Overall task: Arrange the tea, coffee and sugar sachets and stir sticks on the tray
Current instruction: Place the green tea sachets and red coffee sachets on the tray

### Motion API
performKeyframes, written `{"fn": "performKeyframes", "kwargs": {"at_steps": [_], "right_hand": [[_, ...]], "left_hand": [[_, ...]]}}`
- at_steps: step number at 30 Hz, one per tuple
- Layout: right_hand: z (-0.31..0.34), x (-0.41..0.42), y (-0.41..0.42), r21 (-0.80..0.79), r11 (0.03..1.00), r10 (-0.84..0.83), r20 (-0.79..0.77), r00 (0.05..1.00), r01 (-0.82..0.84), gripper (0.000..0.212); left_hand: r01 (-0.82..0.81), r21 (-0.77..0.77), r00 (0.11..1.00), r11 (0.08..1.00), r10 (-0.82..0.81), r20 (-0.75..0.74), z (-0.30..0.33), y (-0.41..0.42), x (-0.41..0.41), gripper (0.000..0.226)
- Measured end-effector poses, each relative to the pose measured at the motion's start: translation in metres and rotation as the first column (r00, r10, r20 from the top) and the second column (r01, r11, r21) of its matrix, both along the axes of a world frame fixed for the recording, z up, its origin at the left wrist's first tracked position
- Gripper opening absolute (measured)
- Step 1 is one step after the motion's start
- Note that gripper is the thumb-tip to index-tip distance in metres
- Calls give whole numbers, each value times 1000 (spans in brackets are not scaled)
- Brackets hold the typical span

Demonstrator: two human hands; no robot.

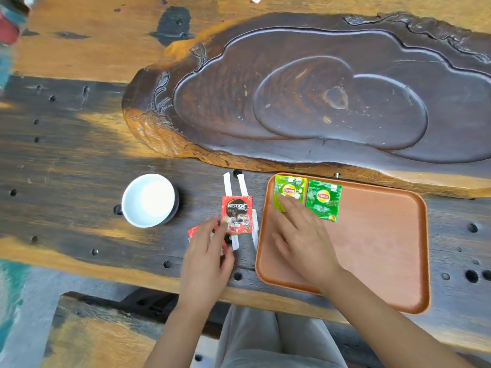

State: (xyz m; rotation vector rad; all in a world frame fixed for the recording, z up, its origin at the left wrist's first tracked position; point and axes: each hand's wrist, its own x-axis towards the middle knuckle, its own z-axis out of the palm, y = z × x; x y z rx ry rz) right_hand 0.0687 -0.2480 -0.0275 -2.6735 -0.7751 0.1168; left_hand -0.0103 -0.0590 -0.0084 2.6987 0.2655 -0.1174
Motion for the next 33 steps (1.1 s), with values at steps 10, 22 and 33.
{"fn": "performKeyframes", "kwargs": {"at_steps": [10, 22, 33], "right_hand": [[-16, 17, 58, -68, 972, 227, 39, 973, -224, 39], [-22, 10, 51, 52, 967, 248, 26, 968, -249, 33], [-9, 8, 41, 213, 961, 145, 146, 979, -174, 24]], "left_hand": [[115, 105, 976, 988, -92, -197, -14, 38, -11, 54], [65, 91, 998, 994, -62, -31, -11, 39, 7, 39], [65, 78, 981, 995, -78, 177, -15, 37, -4, 14]]}}
